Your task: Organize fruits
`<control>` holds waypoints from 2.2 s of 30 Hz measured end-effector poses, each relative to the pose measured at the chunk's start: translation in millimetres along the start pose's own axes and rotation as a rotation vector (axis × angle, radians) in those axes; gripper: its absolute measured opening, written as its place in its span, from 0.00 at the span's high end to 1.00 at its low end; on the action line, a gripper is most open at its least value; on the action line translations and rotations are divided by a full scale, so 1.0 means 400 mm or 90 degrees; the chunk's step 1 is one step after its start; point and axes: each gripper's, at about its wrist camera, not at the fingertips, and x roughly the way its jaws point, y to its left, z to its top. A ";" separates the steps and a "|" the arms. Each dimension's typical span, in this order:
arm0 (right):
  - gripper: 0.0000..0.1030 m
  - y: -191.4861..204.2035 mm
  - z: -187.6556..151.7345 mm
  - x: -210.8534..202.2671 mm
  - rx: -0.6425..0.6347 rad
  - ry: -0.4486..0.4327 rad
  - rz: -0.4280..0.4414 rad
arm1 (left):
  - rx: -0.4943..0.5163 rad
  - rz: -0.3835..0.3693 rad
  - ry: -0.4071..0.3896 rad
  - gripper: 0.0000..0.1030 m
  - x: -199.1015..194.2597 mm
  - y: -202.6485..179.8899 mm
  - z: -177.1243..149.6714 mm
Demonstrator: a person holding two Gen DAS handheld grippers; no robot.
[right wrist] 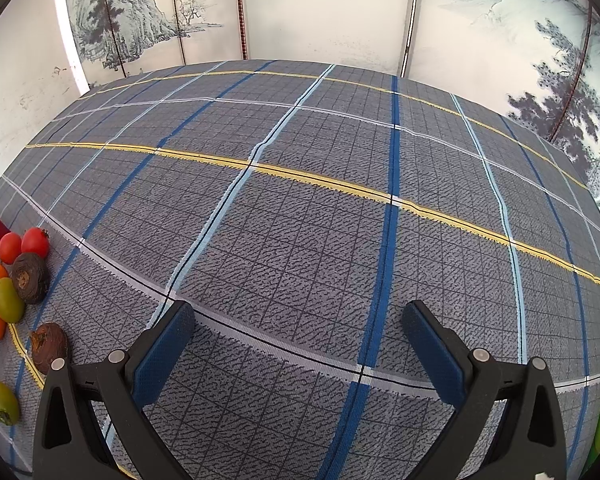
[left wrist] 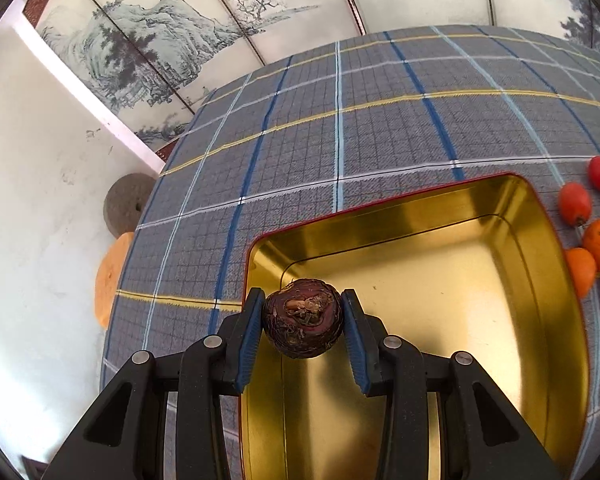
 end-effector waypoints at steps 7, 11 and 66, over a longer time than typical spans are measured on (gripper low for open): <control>0.00 0.000 0.000 0.000 0.000 0.000 0.000 | 0.001 0.008 0.006 0.61 0.033 0.008 0.019; 0.00 0.000 0.000 0.000 0.000 0.000 0.000 | -0.001 0.005 0.010 0.61 0.049 0.012 0.027; 0.68 0.450 -0.210 -0.230 -0.237 -0.007 0.283 | -0.170 -0.122 -0.060 0.47 -0.338 -0.023 -0.315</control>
